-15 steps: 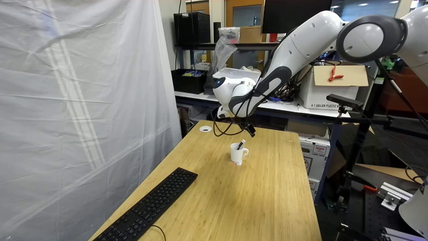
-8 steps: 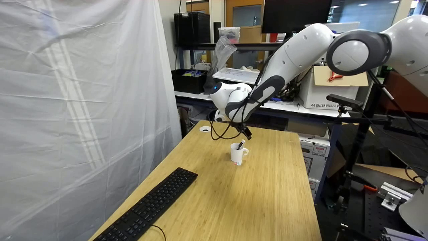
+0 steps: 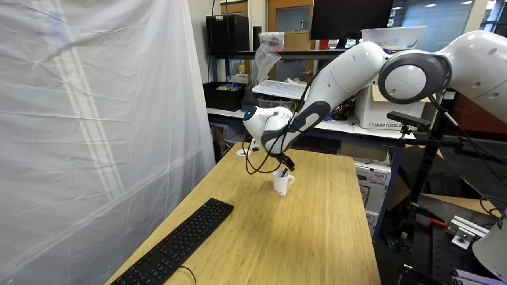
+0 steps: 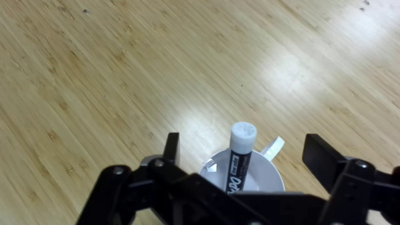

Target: Put the marker on the table

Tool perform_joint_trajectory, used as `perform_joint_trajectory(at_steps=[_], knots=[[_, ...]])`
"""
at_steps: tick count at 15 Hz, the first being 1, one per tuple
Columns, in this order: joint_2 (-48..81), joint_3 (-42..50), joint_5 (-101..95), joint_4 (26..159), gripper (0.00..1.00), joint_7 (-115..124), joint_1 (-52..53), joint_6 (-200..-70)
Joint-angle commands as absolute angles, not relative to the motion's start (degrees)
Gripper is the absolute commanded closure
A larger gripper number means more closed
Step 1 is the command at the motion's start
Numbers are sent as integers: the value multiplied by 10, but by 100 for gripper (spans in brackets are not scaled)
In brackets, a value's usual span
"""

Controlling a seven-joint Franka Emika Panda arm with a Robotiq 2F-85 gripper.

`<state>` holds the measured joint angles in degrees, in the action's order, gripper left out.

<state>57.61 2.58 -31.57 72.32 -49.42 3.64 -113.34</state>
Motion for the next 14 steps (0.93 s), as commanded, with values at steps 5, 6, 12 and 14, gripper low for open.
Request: perform_joint_trajectory(at_steps=[5, 6, 12, 14], knots=[[612, 32, -318, 680, 0, -505, 42, -1094], [613, 32, -318, 677, 0, -505, 42, -1093], [614, 37, -326, 670, 30, -506, 49, -1089], [613, 37, -327, 671, 38, -508, 50, -1088]])
